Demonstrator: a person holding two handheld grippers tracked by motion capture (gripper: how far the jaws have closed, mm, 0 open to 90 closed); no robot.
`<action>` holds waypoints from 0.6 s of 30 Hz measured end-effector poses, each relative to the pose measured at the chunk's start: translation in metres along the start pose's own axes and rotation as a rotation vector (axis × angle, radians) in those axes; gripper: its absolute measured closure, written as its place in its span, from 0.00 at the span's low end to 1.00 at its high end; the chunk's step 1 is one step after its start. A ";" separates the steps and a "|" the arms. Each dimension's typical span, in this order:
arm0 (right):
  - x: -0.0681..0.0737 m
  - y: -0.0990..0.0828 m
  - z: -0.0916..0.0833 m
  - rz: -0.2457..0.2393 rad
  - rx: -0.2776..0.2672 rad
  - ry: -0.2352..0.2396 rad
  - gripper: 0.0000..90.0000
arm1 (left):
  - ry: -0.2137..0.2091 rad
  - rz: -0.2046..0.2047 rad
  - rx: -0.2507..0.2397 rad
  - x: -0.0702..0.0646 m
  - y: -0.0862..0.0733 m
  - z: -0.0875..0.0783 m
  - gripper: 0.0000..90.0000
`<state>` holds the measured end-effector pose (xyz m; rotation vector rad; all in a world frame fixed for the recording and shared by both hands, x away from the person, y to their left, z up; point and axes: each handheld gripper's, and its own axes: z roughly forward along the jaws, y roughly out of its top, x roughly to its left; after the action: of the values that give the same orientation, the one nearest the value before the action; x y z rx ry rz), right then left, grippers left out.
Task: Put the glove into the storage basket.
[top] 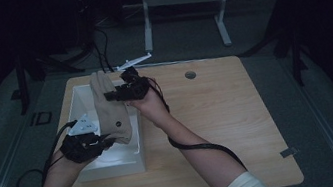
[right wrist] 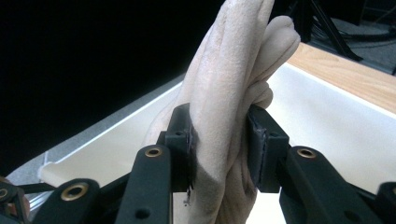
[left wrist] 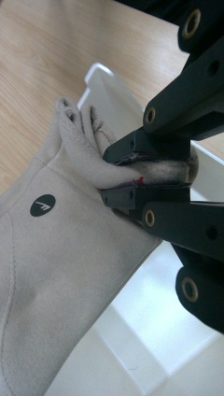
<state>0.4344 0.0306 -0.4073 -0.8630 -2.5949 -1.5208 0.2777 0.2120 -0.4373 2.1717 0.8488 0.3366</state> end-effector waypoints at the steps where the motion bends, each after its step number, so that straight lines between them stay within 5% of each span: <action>1: 0.000 -0.002 0.002 0.001 0.006 -0.002 0.72 | -0.001 -0.006 0.004 0.000 -0.002 0.002 0.90; 18: -0.005 -0.022 0.039 -0.032 0.132 -0.070 0.71 | 0.005 -0.046 0.065 0.003 -0.026 0.034 0.90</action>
<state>0.4385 0.0515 -0.4473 -0.8818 -2.7346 -1.3311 0.2839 0.2072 -0.4798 2.2080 0.9226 0.2953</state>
